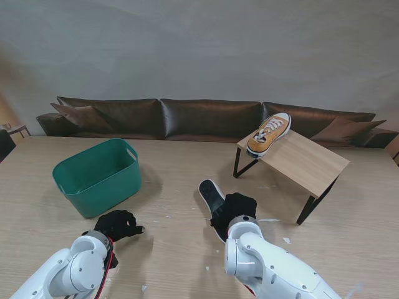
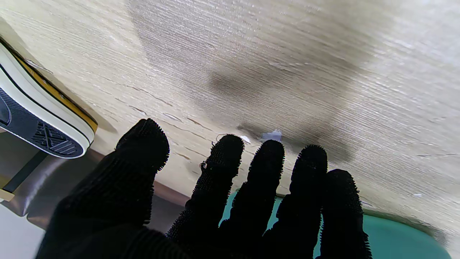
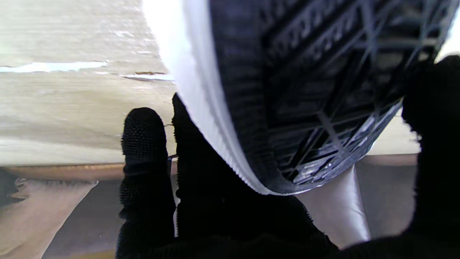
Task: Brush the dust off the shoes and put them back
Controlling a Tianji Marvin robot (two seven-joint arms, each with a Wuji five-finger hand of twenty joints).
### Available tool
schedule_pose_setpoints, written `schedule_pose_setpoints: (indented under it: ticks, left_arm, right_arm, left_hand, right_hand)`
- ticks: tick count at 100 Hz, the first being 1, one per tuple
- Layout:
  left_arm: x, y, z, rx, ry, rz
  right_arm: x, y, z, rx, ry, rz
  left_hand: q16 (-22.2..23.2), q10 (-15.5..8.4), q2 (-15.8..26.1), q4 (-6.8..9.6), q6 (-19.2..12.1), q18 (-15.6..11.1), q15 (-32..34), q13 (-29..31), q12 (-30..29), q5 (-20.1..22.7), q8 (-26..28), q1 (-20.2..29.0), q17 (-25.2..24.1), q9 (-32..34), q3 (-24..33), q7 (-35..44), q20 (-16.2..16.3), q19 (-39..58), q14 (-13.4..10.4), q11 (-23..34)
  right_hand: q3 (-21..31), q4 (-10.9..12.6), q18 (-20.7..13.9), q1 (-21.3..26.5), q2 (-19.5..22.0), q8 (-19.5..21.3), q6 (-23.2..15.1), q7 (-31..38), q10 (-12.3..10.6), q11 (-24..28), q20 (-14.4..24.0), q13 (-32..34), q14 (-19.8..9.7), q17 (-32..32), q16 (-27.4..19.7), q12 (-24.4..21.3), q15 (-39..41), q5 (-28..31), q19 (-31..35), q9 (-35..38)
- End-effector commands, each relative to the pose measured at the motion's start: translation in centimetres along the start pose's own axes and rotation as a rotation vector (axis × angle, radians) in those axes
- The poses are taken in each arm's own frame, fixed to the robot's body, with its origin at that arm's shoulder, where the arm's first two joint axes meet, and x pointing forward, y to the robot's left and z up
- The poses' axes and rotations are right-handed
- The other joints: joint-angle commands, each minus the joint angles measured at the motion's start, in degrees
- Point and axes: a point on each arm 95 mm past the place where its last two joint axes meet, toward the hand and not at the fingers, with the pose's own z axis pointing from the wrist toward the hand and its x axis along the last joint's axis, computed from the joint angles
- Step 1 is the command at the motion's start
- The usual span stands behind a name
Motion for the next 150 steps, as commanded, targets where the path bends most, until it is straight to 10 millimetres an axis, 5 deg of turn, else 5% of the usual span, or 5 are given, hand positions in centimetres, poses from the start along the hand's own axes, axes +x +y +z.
schedule_pose_setpoints:
  ticks: [1, 6, 14, 54, 150]
  left_arm:
    - [-0.3, 1.3, -0.2, -0.049, -0.010, -0.010]
    - [-0.3, 1.3, -0.2, -0.049, -0.009, -0.008]
    - [-0.3, 1.2, -0.3, -0.048, -0.007, -0.007]
    - [0.2, 0.8, -0.2, -0.033, 0.016, 0.000]
    - [6.1, -1.0, 2.4, -0.061, 0.242, -0.290]
  right_arm:
    - [0.5, -1.5, -0.4, 0.042, -0.002, 0.000]
    - [0.7, -1.6, -0.4, 0.031, 0.004, -0.003]
    - [0.9, -1.7, -0.5, 0.021, 0.016, 0.002]
    - [0.8, -1.6, -0.9, 0.027, 0.117, 0.061]
    - [-0.9, -0.1, 2.1, -0.269, 0.551, -0.021]
  left_hand:
    - [-2.09, 1.02, 1.62, 1.54, 0.89, -1.22, -2.90, 1.18, 0.03, 0.21, -0.20, 1.03, -0.92, -0.12, -0.75, -0.13, -0.62, -0.92, -0.69, -0.29]
    - [-2.08, 1.00, 1.63, 1.53, 0.84, -1.22, -2.87, 1.21, 0.03, 0.36, -0.18, 0.99, -0.92, -0.08, -0.76, -0.07, -0.62, -0.92, -0.82, -0.28]
    - [-2.08, 1.06, 1.66, 1.54, 0.90, -1.22, -2.86, 1.24, 0.04, 0.18, -0.20, 1.02, -0.92, -0.09, -0.74, -0.15, -0.62, -0.91, -0.80, -0.28]
    - [-2.11, 1.17, 1.79, 1.56, 1.04, -1.22, -2.97, 1.01, 0.01, 0.16, -0.24, 1.21, -0.94, -0.19, -0.59, -0.21, -0.64, -0.95, -0.70, -0.39]
    - [-7.21, -0.03, 2.62, 2.15, -6.25, -4.96, -18.89, -12.47, -8.85, -15.78, -11.17, 0.12, -5.59, -17.10, -8.62, -8.92, 2.28, -30.32, -3.58, -5.54]
  right_hand:
    - [24.69, -3.83, -1.57, 6.05, -8.44, -1.64, -9.11, 11.41, -4.86, 1.70, 0.34, 4.58, -1.64, -9.84, 2.06, 2.30, 4.68, 9.45, 5.60, 6.61]
    - [32.46, -12.19, -2.05, 7.99, -16.10, -8.01, -13.03, 19.80, -6.42, 2.68, 0.37, 8.65, -2.86, -6.70, 2.95, 3.23, 7.56, 11.10, 7.96, 10.91]
    - [34.27, -14.66, -2.61, 11.72, -20.89, -11.58, -18.50, 27.08, -8.53, 3.09, 0.65, 14.54, -4.39, -2.09, 3.95, 6.16, 10.31, 15.25, 10.59, 17.63]
    - [42.29, -14.39, -2.85, 18.34, -26.76, -25.50, -24.90, 44.69, -10.21, 3.58, 4.53, 22.74, -9.60, 10.28, 7.92, 14.44, 15.93, 13.62, 14.72, 20.32]
    - [47.58, -14.88, -4.06, 19.41, -28.57, -24.32, -27.08, 48.27, -9.97, 0.58, 6.00, 22.69, -10.83, 18.47, 11.01, 20.02, 20.17, 13.73, 12.68, 22.89]
